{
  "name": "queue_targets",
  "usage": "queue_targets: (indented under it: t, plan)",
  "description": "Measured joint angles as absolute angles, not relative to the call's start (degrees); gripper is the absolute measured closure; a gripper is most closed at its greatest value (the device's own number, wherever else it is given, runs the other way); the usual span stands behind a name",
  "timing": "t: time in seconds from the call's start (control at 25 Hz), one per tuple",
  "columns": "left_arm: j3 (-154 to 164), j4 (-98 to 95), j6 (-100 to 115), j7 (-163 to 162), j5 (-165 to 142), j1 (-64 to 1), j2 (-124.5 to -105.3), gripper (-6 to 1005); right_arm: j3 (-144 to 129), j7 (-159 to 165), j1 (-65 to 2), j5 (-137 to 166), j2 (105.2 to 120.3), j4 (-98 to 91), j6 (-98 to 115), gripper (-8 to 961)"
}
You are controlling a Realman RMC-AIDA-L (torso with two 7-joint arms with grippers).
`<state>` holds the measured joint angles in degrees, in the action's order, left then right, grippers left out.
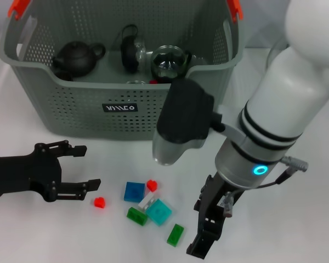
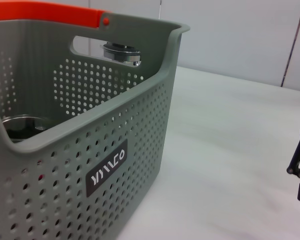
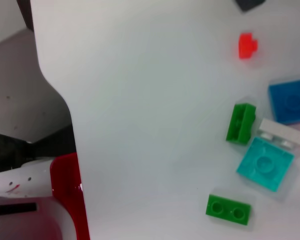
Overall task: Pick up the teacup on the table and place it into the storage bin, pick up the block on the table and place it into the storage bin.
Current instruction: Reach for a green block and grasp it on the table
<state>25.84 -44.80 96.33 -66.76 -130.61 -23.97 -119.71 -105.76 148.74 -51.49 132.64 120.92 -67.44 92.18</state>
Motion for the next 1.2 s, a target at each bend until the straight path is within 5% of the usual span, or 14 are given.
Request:
queue_targets:
  t: [1.2]
  plan:
    - [26.02,-44.33,95.77,-66.00,-130.60,-23.55,-119.97,127,-120.97,156.18,-52.34,132.00,121.56,-62.71,74.50,42]
